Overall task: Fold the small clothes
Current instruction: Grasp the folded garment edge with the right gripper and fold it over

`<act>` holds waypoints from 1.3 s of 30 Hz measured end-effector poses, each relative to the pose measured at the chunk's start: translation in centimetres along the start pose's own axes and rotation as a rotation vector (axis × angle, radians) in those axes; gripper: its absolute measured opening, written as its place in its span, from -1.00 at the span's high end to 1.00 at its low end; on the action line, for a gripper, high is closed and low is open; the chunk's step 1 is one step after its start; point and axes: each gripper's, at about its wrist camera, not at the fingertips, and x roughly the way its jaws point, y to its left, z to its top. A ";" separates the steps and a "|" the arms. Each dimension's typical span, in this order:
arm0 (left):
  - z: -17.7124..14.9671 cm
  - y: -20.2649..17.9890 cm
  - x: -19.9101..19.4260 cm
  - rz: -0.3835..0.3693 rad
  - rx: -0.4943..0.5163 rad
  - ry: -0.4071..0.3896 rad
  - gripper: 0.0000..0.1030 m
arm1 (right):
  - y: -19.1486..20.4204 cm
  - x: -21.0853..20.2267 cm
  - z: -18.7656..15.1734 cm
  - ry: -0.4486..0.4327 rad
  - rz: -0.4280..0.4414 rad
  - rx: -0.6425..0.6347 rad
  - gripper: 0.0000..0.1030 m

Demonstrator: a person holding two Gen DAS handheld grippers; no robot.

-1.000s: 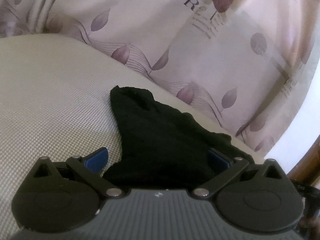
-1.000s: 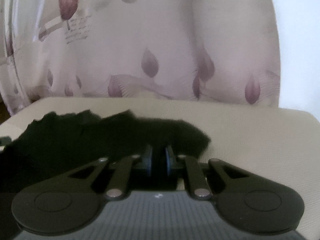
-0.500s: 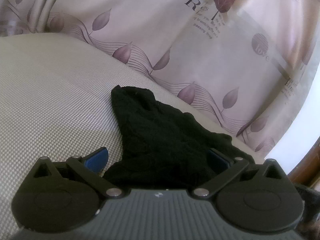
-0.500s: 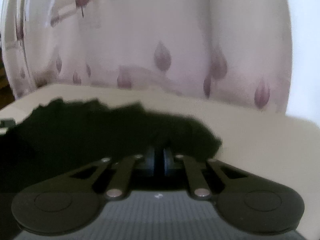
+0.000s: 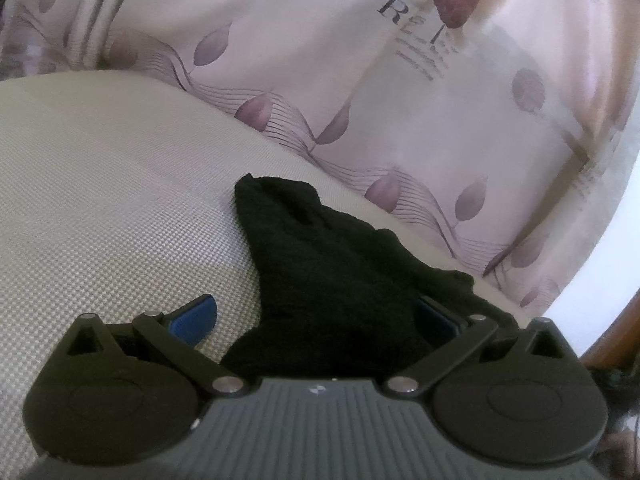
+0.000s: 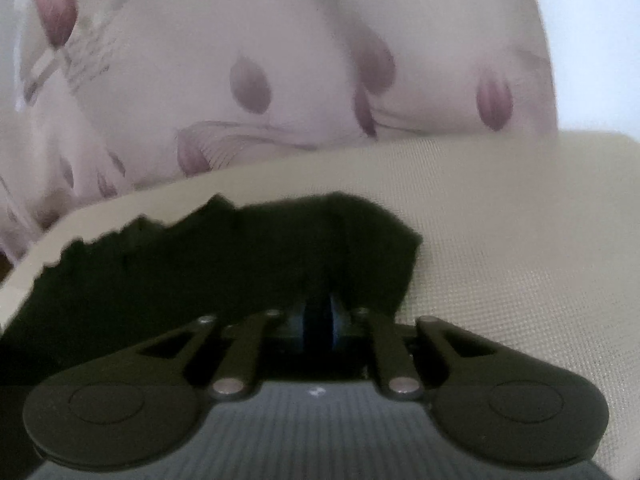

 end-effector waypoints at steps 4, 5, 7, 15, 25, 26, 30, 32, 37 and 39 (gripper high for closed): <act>0.0 0.0 -0.1 0.019 0.002 -0.011 -1.00 | 0.7 -3.9 0.0 -0.132 0.020 -0.007 0.60; 0.0 0.0 -0.1 0.025 0.001 -0.012 -1.00 | 1.2 -4.6 0.0 -0.147 0.027 -0.023 0.60; 0.0 -0.1 -0.2 0.037 0.002 -0.017 -1.00 | 2.1 -5.1 -0.2 -0.138 0.046 -0.065 0.60; 0.1 -0.3 -0.4 0.216 -0.016 -0.048 -1.00 | 3.8 -1.8 -2.2 0.078 0.081 -0.150 0.59; 1.5 -0.5 -6.2 0.137 0.248 0.061 -1.00 | -0.7 -17.0 -6.7 -0.064 0.066 -0.092 -0.62; 1.5 -0.3 -7.3 0.126 0.287 0.055 -1.00 | -1.0 -18.3 -7.7 -0.053 0.041 -0.110 -0.62; 1.2 0.6 -10.4 0.044 0.408 0.141 -1.00 | -2.3 -21.4 -11.5 -0.024 -0.017 -0.124 -0.62; 0.3 1.3 -11.5 0.009 0.443 0.195 -1.00 | -2.8 -22.4 -13.2 -0.022 -0.030 -0.096 -0.62; -1.8 2.6 -12.4 0.008 0.459 0.244 -0.77 | -2.3 -22.9 -15.6 -0.017 -0.036 -0.050 -0.62; -2.1 3.3 -12.1 -0.051 0.384 0.290 -0.63 | -1.9 -22.4 -16.1 -0.007 -0.049 -0.055 -0.62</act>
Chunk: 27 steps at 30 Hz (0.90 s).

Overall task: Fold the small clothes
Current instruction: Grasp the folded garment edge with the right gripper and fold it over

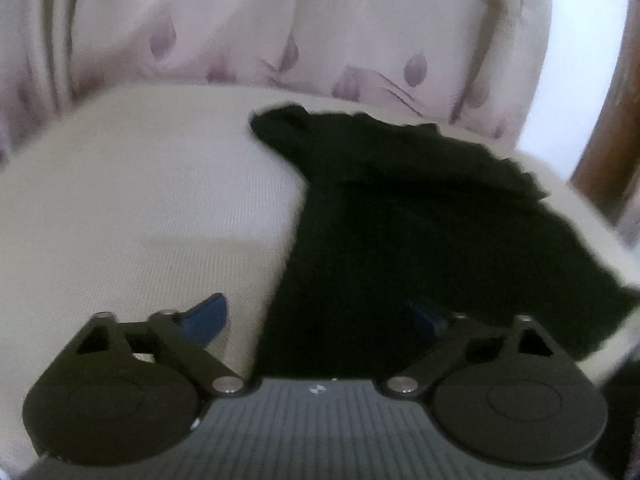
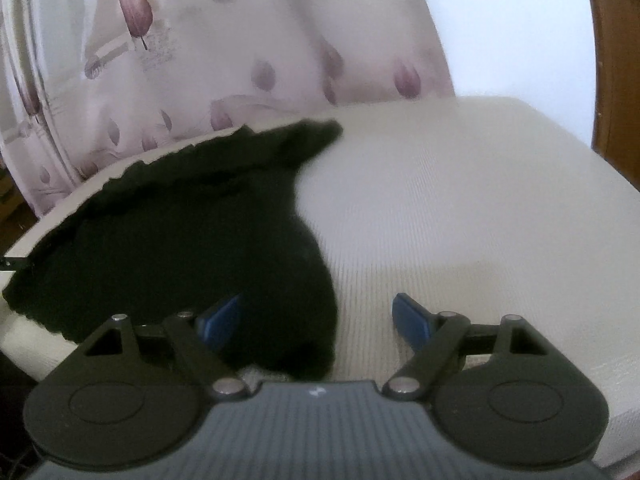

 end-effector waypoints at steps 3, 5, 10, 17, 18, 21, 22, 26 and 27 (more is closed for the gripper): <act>-0.4 0.3 0.1 -0.017 -0.025 -0.002 -0.46 | 0.6 0.3 -0.3 0.003 0.016 -0.011 -0.63; -0.6 0.3 0.1 -0.023 -0.016 -0.005 -0.34 | 0.8 0.5 -0.1 0.007 0.030 -0.002 -0.49; -0.8 -0.7 0.2 0.033 0.062 0.012 0.80 | 1.5 0.8 0.0 0.023 0.016 -0.009 0.47; -0.5 -0.8 0.1 0.013 0.077 0.044 0.84 | 0.8 0.2 0.1 0.014 0.052 0.027 0.74; -0.4 -0.7 0.1 0.005 0.078 0.047 0.84 | 0.6 0.0 0.2 0.007 0.060 0.042 0.74; -0.3 -0.4 -0.1 0.008 0.087 0.040 0.62 | -0.1 -0.2 0.5 0.010 0.089 0.081 0.74; -0.2 -0.3 -0.1 0.023 0.095 0.035 0.12 | -0.2 0.0 0.6 0.025 0.084 0.078 0.73; -0.2 -0.3 -0.9 0.041 0.112 -0.005 -0.85 | -0.4 0.2 0.7 0.054 0.070 0.075 0.23; -0.2 -0.5 -0.8 0.035 0.137 0.004 -0.84 | -0.2 0.2 0.6 0.052 0.056 0.060 0.01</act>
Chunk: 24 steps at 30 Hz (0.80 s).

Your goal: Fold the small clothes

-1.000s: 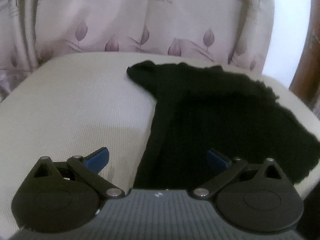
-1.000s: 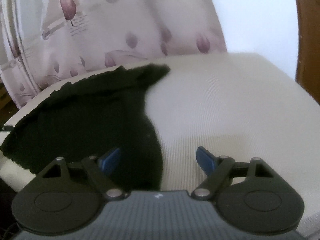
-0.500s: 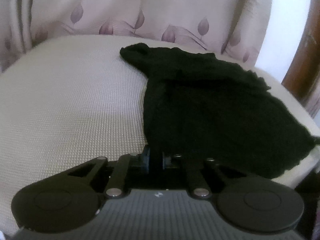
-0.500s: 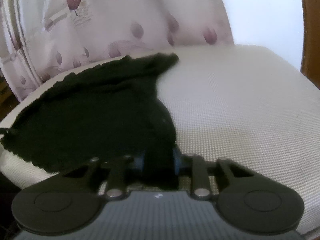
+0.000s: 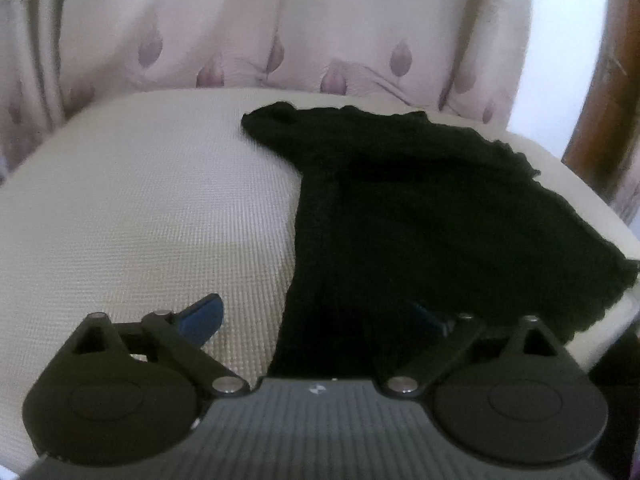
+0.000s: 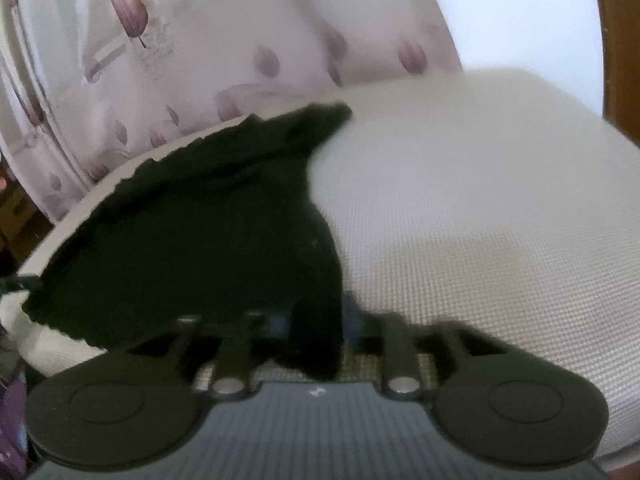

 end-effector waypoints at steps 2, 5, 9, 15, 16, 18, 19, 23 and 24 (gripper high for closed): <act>0.0 -0.3 0.4 -0.017 0.027 0.023 -0.72 | 0.3 0.2 -0.1 -0.001 0.012 -0.010 -0.35; -0.3 -1.0 1.1 -0.033 0.067 0.060 -0.11 | 1.0 0.7 -0.1 0.005 0.019 -0.027 -0.29; 0.1 -0.9 1.1 -0.062 0.025 0.081 0.79 | 1.8 1.2 -0.3 0.016 0.038 -0.033 0.82; 0.5 -0.2 0.1 -0.137 -0.101 0.014 0.79 | 0.5 0.1 0.5 -0.057 0.203 0.140 0.82; 0.8 -0.2 -0.3 -0.153 -0.114 -0.006 0.80 | 0.3 -0.3 0.9 -0.078 0.225 0.165 0.82; 1.6 -0.3 -1.0 -0.186 -0.136 -0.055 0.80 | 0.1 -0.8 1.7 -0.110 0.272 0.214 0.82; 2.1 -0.4 -1.2 -0.191 -0.144 -0.071 0.80 | -0.1 -0.9 2.2 -0.124 0.295 0.237 0.81; 4.0 -0.6 -2.1 -0.222 -0.183 -0.144 0.80 | -0.3 -1.2 4.4 -0.179 0.377 0.309 0.81; 4.4 -0.7 -2.1 -0.229 -0.193 -0.160 0.80 | -0.3 -1.1 5.0 -0.189 0.392 0.321 0.81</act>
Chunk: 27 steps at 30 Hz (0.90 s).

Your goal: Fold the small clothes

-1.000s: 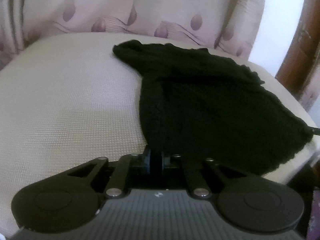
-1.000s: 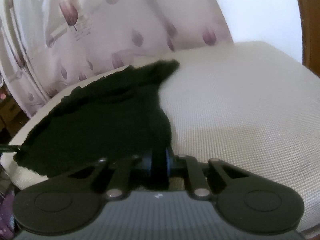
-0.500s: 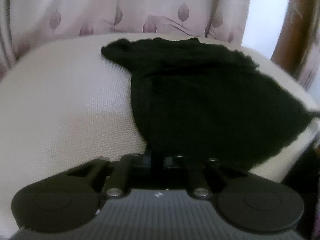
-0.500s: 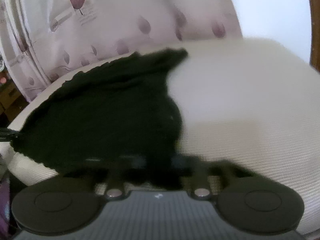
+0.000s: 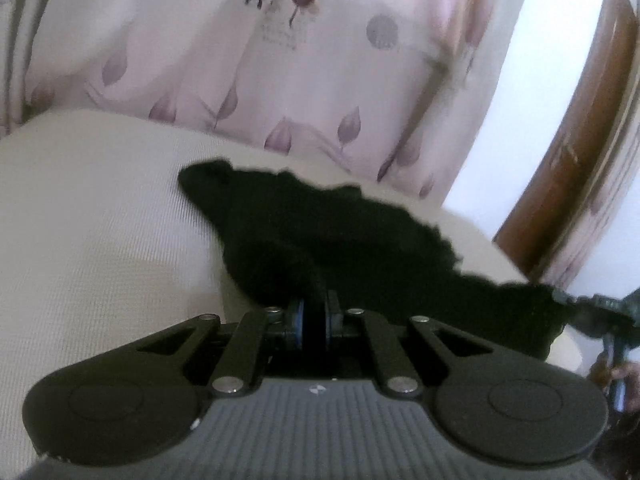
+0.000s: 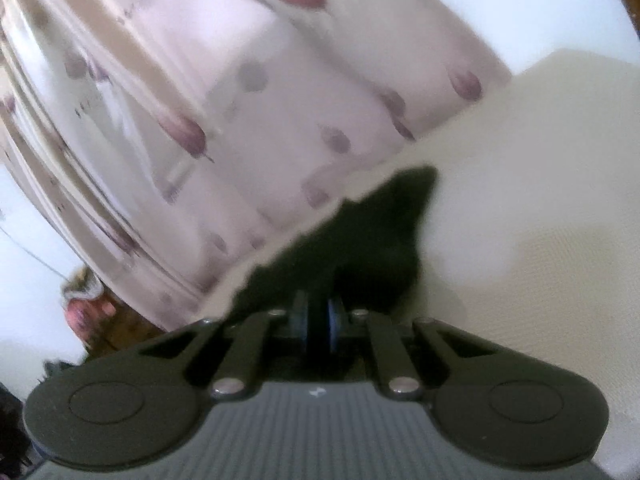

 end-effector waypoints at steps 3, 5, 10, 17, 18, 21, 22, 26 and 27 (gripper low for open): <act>1.5 0.1 0.3 -0.023 -0.047 -0.040 0.80 | 0.4 1.0 1.8 -0.022 0.029 0.020 0.81; 2.5 0.6 0.6 -0.040 -0.084 -0.068 0.80 | 0.6 1.9 3.0 -0.035 0.037 0.021 0.81; 5.1 2.0 1.7 -0.042 -0.174 -0.131 0.80 | 0.9 4.1 5.7 -0.064 0.041 0.006 0.81; 9.5 3.6 4.7 0.002 -0.238 -0.187 0.79 | 0.2 8.7 9.4 -0.066 0.006 -0.007 0.81; 10.1 4.0 5.3 0.003 -0.259 -0.187 0.79 | -0.2 9.5 9.8 -0.062 -0.005 -0.006 0.81; 11.3 5.4 7.3 0.024 -0.328 -0.181 0.80 | -1.9 12.2 11.1 -0.055 -0.037 0.031 0.81; 11.6 6.1 8.1 0.021 -0.368 -0.176 0.79 | -2.4 12.9 11.3 -0.053 -0.044 0.042 0.81; 11.3 8.5 11.2 0.050 -0.460 -0.154 0.80 | -4.9 16.3 11.9 -0.038 -0.089 0.085 0.81; 11.2 8.9 12.0 0.059 -0.468 -0.149 0.79 | -5.6 17.1 12.0 -0.034 -0.103 0.100 0.81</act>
